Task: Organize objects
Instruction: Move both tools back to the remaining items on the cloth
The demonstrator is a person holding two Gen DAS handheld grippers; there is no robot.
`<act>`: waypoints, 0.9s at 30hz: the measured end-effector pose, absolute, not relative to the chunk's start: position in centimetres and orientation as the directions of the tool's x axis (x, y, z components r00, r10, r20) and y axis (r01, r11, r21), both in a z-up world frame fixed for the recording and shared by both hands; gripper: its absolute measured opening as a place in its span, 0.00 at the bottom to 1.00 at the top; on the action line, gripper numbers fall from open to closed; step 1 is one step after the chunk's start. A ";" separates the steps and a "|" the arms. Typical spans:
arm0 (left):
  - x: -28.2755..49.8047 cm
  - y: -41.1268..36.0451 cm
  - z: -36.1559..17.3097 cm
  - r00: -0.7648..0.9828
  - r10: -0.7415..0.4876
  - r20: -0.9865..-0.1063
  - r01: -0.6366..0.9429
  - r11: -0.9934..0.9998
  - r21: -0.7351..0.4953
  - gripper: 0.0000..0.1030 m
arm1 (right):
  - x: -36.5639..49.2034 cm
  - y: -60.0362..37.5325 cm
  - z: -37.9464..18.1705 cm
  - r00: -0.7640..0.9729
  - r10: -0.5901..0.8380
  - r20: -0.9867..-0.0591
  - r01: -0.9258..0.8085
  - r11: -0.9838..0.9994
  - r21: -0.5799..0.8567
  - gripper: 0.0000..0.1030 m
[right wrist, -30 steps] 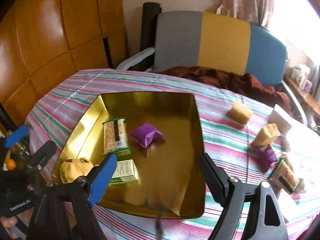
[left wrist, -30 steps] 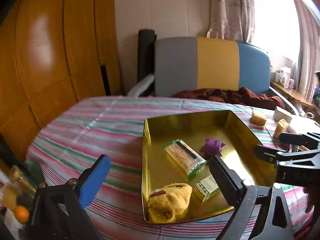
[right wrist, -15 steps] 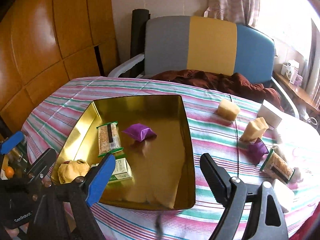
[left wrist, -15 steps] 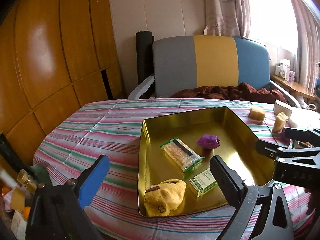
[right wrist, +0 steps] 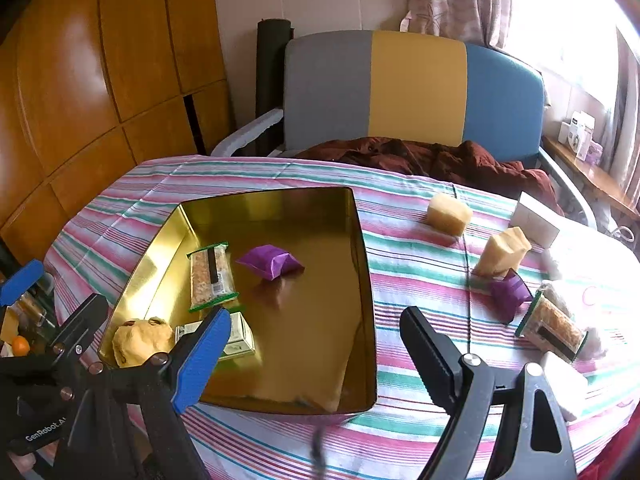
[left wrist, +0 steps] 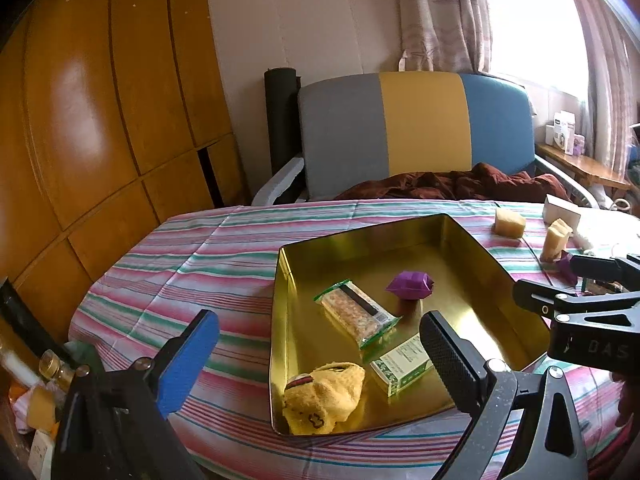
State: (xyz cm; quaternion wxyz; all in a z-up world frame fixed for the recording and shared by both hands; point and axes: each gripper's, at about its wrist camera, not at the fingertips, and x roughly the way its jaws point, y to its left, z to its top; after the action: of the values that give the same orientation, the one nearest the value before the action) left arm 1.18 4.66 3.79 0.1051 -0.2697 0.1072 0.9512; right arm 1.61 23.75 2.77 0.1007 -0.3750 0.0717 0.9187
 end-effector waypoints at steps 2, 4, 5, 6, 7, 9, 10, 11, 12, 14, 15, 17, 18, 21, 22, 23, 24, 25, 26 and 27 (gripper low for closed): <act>1.2 4.8 3.7 -0.829 0.143 -0.540 -0.262 -0.953 0.150 0.98 | 1.7 24.0 2.6 -0.696 0.132 -0.706 -0.241 -0.969 0.057 0.86; 1.3 5.1 3.6 -0.826 0.150 -0.544 -0.272 -0.950 0.151 0.98 | 1.8 24.4 2.5 -0.693 0.133 -0.709 -0.248 -0.967 0.061 0.86; 1.3 5.2 3.6 -0.824 0.156 -0.545 -0.279 -0.949 0.151 0.98 | 1.9 24.7 2.4 -0.691 0.134 -0.710 -0.252 -0.966 0.063 0.86; 1.4 5.4 3.6 -0.822 0.160 -0.546 -0.285 -0.947 0.151 0.98 | 2.0 25.0 2.3 -0.689 0.136 -0.712 -0.258 -0.964 0.065 0.86; 1.4 5.6 3.6 -0.821 0.164 -0.547 -0.290 -0.945 0.152 0.98 | 2.2 25.5 2.3 -0.686 0.140 -0.714 -0.268 -0.961 0.069 0.86; 1.5 6.1 3.5 -0.815 0.177 -0.552 -0.306 -0.940 0.151 0.98 | 2.5 26.2 2.2 -0.682 0.145 -0.717 -0.282 -0.956 0.076 0.86; 1.5 6.3 3.5 -0.809 0.189 -0.557 -0.320 -0.936 0.146 0.98 | 2.8 26.9 2.2 -0.678 0.148 -0.720 -0.290 -0.954 0.077 0.86; 1.5 6.5 3.4 -0.803 0.202 -0.560 -0.332 -0.933 0.140 0.98 | 2.9 27.3 2.1 -0.674 0.150 -0.723 -0.294 -0.953 0.076 0.85; 1.6 6.7 3.4 -0.798 0.216 -0.563 -0.345 -0.929 0.133 0.98 | 3.1 28.0 2.1 -0.668 0.155 -0.728 -0.305 -0.949 0.078 0.85; 1.7 7.3 3.3 -0.785 0.248 -0.567 -0.379 -0.917 0.122 0.98 | 3.8 30.0 2.1 -0.659 0.169 -0.733 -0.340 -0.936 0.090 0.85; 1.7 7.7 3.3 -0.779 0.262 -0.570 -0.394 -0.911 0.120 0.98 | 4.2 30.9 2.1 -0.653 0.182 -0.736 -0.360 -0.929 0.090 0.85; 1.9 8.5 3.3 -0.764 0.298 -0.573 -0.432 -0.895 0.110 0.98 | 5.4 33.5 2.2 -0.637 0.218 -0.740 -0.414 -0.906 0.090 0.86; 1.9 9.0 3.3 -0.756 0.315 -0.574 -0.450 -0.887 0.106 0.98 | 5.8 34.4 2.3 -0.630 0.228 -0.742 -0.432 -0.897 0.091 0.86; 2.4 10.8 3.4 -0.730 0.367 -0.577 -0.511 -0.854 0.104 0.98 | 7.7 38.4 2.6 -0.601 0.282 -0.748 -0.516 -0.851 0.094 0.85; 2.6 11.5 3.4 -0.720 0.385 -0.577 -0.533 -0.840 0.105 0.98 | 8.6 40.0 2.8 -0.591 0.303 -0.748 -0.550 -0.830 0.098 0.85; 2.8 12.0 3.4 -0.712 0.399 -0.578 -0.549 -0.829 0.105 0.98 | 9.2 41.3 3.0 -0.583 0.318 -0.747 -0.575 -0.812 0.104 0.85; 2.9 12.6 3.4 -0.702 0.412 -0.581 -0.567 -0.817 0.104 0.98 | 10.1 42.7 3.2 -0.575 0.333 -0.747 -0.603 -0.789 0.112 0.85; 3.0 13.2 3.3 -0.690 0.425 -0.586 -0.583 -0.806 0.102 0.98 | 11.1 44.3 3.3 -0.565 0.351 -0.747 -0.637 -0.761 0.125 0.86; 3.1 14.1 3.2 -0.673 0.440 -0.594 -0.603 -0.792 0.097 0.98 | 11.8 45.5 3.4 -0.558 0.362 -0.747 -0.662 -0.737 0.137 0.86; 3.2 14.6 3.1 -0.661 0.452 -0.599 -0.617 -0.781 0.092 0.98 | 12.8 47.1 3.3 -0.546 0.373 -0.750 -0.695 -0.701 0.158 0.86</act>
State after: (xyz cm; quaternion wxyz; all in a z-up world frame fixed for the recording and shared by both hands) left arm 3.20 14.64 3.12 0.2970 -0.2850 0.1452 0.8997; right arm 12.84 47.12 3.32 0.3141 -0.3580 0.2250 0.8500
